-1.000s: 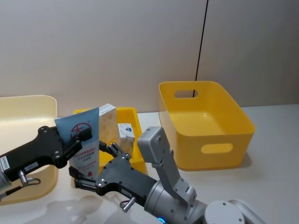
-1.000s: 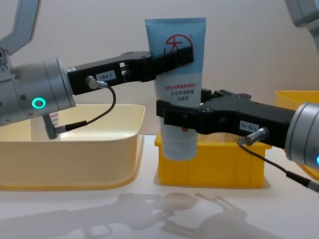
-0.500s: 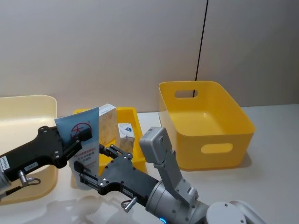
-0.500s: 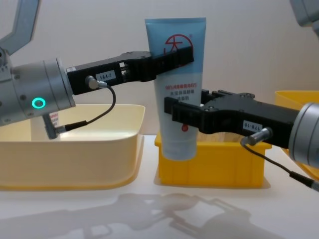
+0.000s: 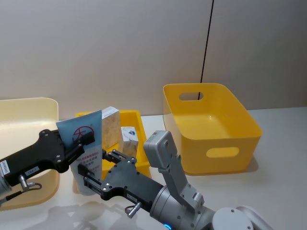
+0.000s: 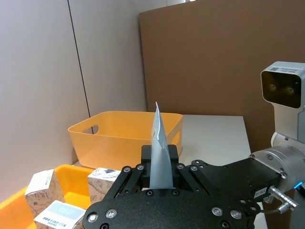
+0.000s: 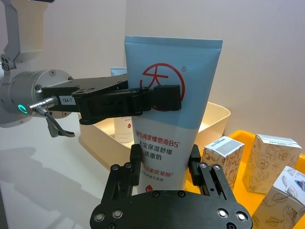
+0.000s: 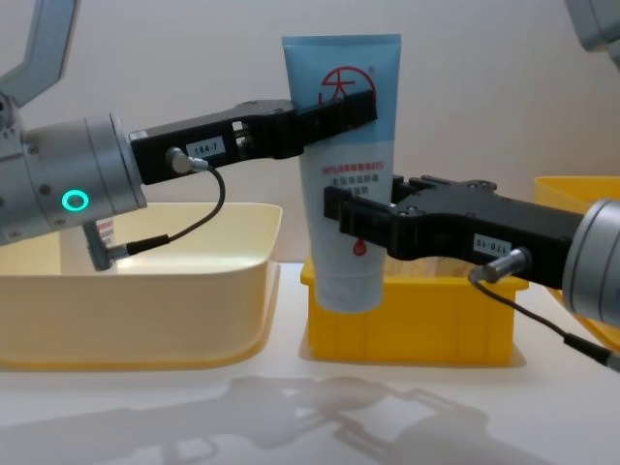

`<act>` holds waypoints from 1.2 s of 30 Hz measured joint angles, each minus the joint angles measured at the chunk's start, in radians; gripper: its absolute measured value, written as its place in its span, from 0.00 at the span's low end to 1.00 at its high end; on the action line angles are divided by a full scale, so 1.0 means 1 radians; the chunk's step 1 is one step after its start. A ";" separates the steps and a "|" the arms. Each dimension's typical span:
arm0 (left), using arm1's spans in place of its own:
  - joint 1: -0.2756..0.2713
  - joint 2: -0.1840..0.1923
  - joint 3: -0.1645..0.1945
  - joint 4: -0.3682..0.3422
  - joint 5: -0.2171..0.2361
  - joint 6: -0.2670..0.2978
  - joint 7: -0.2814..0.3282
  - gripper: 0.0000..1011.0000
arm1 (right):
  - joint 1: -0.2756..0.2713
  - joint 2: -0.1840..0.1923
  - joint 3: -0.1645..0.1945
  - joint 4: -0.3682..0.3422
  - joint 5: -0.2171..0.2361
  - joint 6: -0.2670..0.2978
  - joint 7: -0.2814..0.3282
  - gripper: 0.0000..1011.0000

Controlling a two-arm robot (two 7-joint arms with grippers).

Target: Bimanual collaborative sorting of washing and personal care products

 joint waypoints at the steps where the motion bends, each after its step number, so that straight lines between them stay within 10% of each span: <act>1: 0.000 0.000 0.000 0.000 0.000 0.000 0.000 0.20 | 0.000 0.000 0.000 0.000 0.000 0.000 0.000 0.57; 36: 0.000 0.000 0.000 0.000 0.000 0.000 0.000 0.20 | -0.001 0.000 0.001 -0.001 0.000 0.000 0.000 0.44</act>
